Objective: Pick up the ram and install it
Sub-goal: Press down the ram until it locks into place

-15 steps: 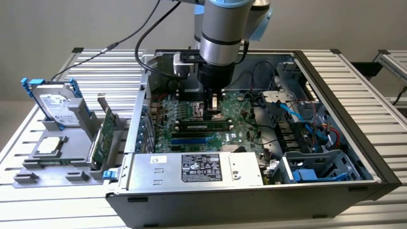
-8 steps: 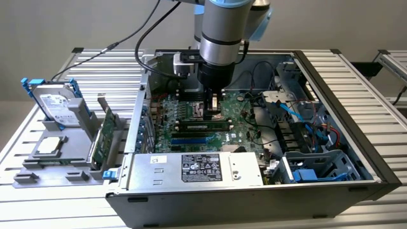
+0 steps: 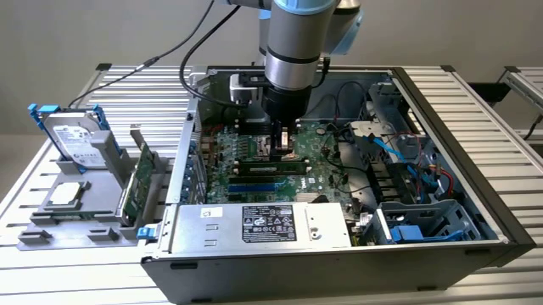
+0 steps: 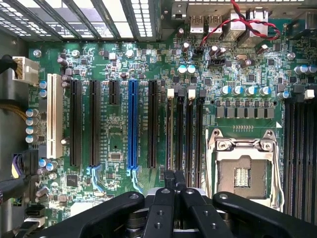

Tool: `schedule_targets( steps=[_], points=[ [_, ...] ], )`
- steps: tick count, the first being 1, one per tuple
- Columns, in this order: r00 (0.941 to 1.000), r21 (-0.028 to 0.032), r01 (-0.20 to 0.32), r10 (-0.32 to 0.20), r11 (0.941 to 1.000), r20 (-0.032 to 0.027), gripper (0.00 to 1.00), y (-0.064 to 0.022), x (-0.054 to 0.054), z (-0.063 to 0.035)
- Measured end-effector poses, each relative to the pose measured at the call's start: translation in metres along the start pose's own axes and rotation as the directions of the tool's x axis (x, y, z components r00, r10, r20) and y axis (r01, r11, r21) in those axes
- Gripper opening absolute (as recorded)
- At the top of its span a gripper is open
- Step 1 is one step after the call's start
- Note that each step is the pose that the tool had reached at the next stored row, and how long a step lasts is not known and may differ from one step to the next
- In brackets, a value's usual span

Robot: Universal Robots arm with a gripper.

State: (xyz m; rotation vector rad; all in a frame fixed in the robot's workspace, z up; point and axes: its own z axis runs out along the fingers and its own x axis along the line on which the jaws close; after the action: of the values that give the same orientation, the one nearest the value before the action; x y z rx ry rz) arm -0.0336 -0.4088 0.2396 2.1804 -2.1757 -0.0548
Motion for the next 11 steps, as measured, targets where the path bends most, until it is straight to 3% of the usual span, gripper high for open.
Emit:
schedule_targets(
  steps=[11],
  points=[
    [1.0,-0.0012,0.001,-0.001,1.0,-0.0005,0.11,0.0,-0.0001,0.005]
  ],
)
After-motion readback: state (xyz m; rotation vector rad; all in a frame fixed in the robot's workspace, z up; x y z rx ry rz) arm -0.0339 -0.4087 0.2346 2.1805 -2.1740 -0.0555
